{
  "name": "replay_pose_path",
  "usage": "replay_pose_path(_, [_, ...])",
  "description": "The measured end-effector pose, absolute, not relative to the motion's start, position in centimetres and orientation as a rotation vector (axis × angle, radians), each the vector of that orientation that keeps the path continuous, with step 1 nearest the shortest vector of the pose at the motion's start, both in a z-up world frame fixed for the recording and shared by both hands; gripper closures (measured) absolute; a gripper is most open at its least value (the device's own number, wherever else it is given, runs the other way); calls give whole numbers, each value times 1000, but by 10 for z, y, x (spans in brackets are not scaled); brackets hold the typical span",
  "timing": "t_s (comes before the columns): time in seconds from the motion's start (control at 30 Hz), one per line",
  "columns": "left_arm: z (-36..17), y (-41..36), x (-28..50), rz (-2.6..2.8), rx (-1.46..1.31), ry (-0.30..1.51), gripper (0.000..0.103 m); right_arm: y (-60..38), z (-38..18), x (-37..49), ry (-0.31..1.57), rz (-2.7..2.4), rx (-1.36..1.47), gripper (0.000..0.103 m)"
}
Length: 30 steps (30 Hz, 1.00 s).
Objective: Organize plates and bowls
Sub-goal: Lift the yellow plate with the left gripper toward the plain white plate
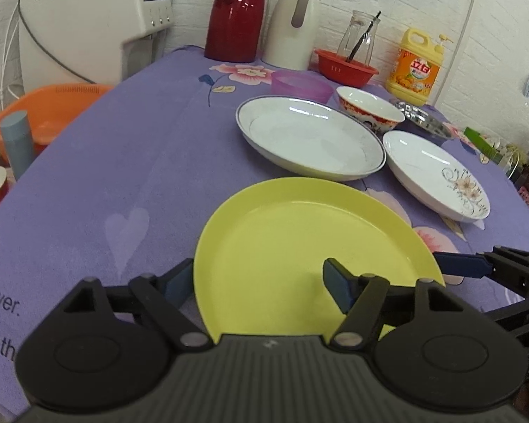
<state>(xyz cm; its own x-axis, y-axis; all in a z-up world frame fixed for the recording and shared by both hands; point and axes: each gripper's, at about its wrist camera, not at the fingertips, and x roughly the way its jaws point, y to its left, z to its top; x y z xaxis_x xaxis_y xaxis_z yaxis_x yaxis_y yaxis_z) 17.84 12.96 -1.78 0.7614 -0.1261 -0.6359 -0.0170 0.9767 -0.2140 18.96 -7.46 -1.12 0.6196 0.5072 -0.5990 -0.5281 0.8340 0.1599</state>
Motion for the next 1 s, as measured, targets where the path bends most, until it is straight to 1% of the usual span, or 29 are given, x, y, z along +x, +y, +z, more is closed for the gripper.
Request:
replay_pose_path(0.13, [-6,145,179,-51,-242,659,34,-94,4,194,640,580,8,0])
replay_pose_path(0.37, [5,151,209,-35,-290,628,33,-91,29,268,548,519,-57,0])
replay_pose_path(0.5, [4,147,228,-42,-286,641,33,-82,19,320,578,529,-51,0])
replay_pose_path(0.63, [-2,151,240,-49,-294,656,33,-73,6,349,615,522,-61,0])
replay_pose_path(0.9, [-11,176,257,-15,-348,673,33,-55,8,366,608,528,-167,0])
replay_pose_path(1.0, [-11,180,260,-19,-353,669,33,-51,1,372,660,543,-170,0])
